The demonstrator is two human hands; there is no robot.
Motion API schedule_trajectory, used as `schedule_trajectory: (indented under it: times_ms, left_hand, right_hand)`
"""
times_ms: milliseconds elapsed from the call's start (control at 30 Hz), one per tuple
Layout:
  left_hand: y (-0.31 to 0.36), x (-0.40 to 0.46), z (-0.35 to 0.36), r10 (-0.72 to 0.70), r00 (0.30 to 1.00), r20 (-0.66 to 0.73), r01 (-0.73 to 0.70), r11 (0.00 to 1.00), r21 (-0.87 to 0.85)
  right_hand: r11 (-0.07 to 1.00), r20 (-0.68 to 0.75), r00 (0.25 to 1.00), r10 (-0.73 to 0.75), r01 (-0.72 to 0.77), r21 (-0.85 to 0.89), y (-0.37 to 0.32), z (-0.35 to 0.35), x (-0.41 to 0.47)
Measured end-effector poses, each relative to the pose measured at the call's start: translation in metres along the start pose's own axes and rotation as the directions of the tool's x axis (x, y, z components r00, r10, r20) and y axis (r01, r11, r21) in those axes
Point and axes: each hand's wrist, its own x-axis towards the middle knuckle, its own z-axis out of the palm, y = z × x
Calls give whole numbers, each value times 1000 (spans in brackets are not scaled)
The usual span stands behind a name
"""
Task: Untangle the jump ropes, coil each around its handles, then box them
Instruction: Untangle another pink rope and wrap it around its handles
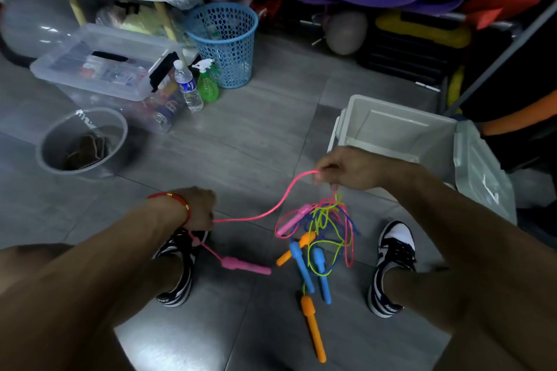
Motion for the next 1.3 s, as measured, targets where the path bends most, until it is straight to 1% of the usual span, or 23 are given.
schedule_trajectory:
  times_ms: [33,67,133,167,200,300,400,533,567,600,633,700,733,767,800,867,900,967,1000,1067,1167,1233,1300]
  left_hand:
    - [6,0,0,79,993,-92,-91,988,-128]
    - [18,-2,-1,180,962,-206,-236,928,-288]
    - [46,-5,-6,337,855,-395,-511,682,-523]
    - [55,-3,-8,380,809,-447,-586,567,-579]
    - [60,-4,-11,394,791,-468,-612,515,-600]
    - [47,-5,-21,317,769,-555,-624,560,-545]
    - [26,-5,-31,120,717,-687,-613,578,-538]
    - [15,-7,-39,-251,593,-765,-512,616,-599]
    - [8,-4,-42,-310,605,-734,-437,642,-630]
    - [-4,4,-40,-330,655,-680,-320,693,-646]
    - [-15,11,-37,-324,738,-592,-157,771,-617]
    - [-30,18,-26,-296,873,-388,151,920,-363]
    - [-29,20,-19,-264,902,-340,188,952,-241]
    - [-19,18,-14,-203,923,-327,129,964,-235]
    - [-3,12,-11,-103,923,-369,-10,956,-294]
    - [34,1,-13,139,837,-530,-401,814,-419]
    - [51,-6,-15,224,800,-557,-515,733,-445]
    - [65,-3,-17,325,749,-578,-624,639,-449]
    - [65,-1,-18,342,739,-580,-638,633,-439]
    - [65,-2,-23,353,725,-591,-649,638,-414]
    - [56,-2,-32,349,643,-682,-710,606,-359]
    - [44,-6,-41,210,579,-788,-744,531,-405]
    - [24,-6,-49,-45,501,-864,-738,499,-454]
  right_hand:
    - [999,-29,998,-50,50,20,-15,-2,1]
    - [996,-58,994,-94,93,-15,-31,-2,1]
    - [981,-99,980,-171,159,-113,-51,2,1]
    - [976,-113,977,-181,164,-146,-56,5,0]
    - [971,-136,973,-189,164,-174,-58,6,-1]
    - [979,-152,975,-160,137,-151,-41,7,0]
    - [988,-42,999,-33,26,-155,3,18,-1]
    - [978,88,981,171,-158,-138,41,29,-4]
    - [973,74,978,194,-182,-141,43,26,-3]
    - [977,13,985,171,-168,-133,41,20,-1]
    - [983,-66,990,125,-133,-127,35,10,0]
    - [996,-206,977,51,-66,-65,11,-9,-4]
    - [1000,-240,971,21,-22,0,-1,-16,-7]
    - [998,-253,967,-14,27,48,-13,-20,-11]
    - [997,-250,967,-37,55,62,-22,-21,-15]
    - [993,-247,964,-96,109,42,-38,-19,-20]
    - [991,-256,960,-116,131,40,-44,-17,-21]
    - [984,-288,946,-151,171,46,-53,-15,-22]
    - [982,-301,939,-167,184,30,-56,-14,-22]
    - [979,-301,932,-201,196,-49,-54,-10,-20]
    - [976,-210,965,-156,117,-185,-28,1,-15]
    - [956,-103,994,48,-76,-284,4,7,-17]
    - [910,-9,966,260,-248,-332,39,14,-25]
